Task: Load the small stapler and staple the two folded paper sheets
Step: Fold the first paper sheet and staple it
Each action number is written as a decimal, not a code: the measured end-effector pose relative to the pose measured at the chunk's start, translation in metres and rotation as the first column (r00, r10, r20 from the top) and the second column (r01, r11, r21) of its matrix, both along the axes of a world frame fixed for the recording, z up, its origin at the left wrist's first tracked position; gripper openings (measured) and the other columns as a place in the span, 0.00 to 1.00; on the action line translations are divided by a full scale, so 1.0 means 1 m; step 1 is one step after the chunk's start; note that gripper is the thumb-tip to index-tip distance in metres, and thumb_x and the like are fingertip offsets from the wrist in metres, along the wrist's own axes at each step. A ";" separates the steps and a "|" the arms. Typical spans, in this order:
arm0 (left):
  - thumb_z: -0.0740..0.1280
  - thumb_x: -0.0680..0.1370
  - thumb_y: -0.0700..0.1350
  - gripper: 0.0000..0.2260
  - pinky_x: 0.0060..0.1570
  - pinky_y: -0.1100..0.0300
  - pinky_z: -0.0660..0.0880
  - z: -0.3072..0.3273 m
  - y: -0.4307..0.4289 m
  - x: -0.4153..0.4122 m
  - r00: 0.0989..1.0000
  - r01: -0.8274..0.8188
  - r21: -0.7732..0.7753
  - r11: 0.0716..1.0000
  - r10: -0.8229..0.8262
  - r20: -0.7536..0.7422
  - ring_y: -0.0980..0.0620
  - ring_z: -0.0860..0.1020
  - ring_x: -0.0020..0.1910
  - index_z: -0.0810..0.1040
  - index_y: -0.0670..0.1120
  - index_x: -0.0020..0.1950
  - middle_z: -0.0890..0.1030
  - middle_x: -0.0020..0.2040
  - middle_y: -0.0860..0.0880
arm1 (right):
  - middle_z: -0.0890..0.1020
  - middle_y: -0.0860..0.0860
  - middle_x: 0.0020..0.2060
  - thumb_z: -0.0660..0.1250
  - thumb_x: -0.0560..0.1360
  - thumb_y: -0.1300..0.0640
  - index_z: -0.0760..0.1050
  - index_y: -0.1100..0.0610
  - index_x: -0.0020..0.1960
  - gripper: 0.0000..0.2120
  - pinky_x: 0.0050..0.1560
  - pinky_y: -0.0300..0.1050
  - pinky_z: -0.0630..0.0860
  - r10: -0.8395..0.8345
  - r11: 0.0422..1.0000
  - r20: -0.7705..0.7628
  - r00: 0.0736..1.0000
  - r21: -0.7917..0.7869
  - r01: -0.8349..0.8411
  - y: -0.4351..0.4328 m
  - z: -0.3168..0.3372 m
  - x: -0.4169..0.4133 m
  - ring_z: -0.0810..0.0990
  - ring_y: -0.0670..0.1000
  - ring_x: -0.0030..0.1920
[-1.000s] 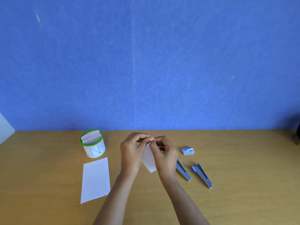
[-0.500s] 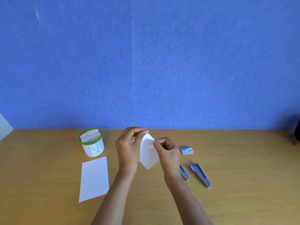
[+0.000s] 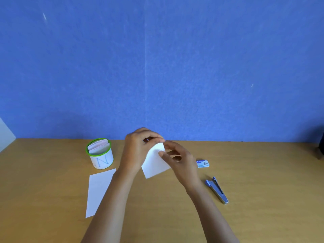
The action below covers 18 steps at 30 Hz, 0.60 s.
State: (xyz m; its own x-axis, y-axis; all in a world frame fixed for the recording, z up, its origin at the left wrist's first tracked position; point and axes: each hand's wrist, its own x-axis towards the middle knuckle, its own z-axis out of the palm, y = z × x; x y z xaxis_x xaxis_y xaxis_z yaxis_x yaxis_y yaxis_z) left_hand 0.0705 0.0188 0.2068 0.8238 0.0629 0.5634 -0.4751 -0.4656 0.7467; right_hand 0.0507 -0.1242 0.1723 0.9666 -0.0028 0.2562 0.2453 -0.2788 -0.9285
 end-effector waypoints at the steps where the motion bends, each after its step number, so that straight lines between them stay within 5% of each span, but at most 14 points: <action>1: 0.74 0.69 0.38 0.04 0.39 0.73 0.71 0.000 -0.003 0.000 1.000 0.021 0.005 1.000 -0.021 -0.003 0.60 0.79 0.38 0.84 0.47 0.37 0.81 0.37 0.57 | 0.83 0.39 0.42 0.72 0.72 0.54 0.80 0.47 0.48 0.06 0.42 0.29 0.73 0.008 1.000 0.000 1.000 -0.008 -0.008 0.003 0.001 0.001 0.79 0.39 0.40; 5: 0.73 0.71 0.38 0.08 0.42 0.75 0.72 -0.002 0.001 -0.003 0.998 0.009 -0.148 0.989 -0.017 -0.055 0.63 0.80 0.41 0.84 0.51 0.41 0.83 0.41 0.58 | 0.84 0.48 0.40 0.71 0.73 0.57 0.82 0.54 0.46 0.03 0.45 0.42 0.77 0.059 0.953 -0.136 0.989 0.301 -0.015 -0.001 0.001 0.001 0.80 0.47 0.42; 9: 0.72 0.72 0.38 0.09 0.42 0.74 0.74 -0.005 0.011 -0.008 0.979 -0.037 -0.441 0.897 -0.056 -0.195 0.64 0.80 0.38 0.83 0.53 0.45 0.84 0.38 0.59 | 0.79 0.49 0.36 0.70 0.74 0.59 0.81 0.58 0.48 0.05 0.45 0.44 0.76 0.110 0.879 -0.187 0.976 0.478 -0.007 -0.007 -0.002 -0.001 0.78 0.49 0.43; 18: 0.72 0.72 0.38 0.07 0.41 0.74 0.75 -0.007 0.005 -0.012 0.971 -0.040 -0.522 0.852 -0.090 -0.222 0.64 0.82 0.42 0.83 0.50 0.44 0.85 0.40 0.60 | 0.81 0.46 0.35 0.69 0.74 0.59 0.80 0.55 0.47 0.02 0.41 0.37 0.77 0.075 0.897 -0.164 0.984 0.442 0.005 -0.005 -0.004 -0.003 0.80 0.45 0.40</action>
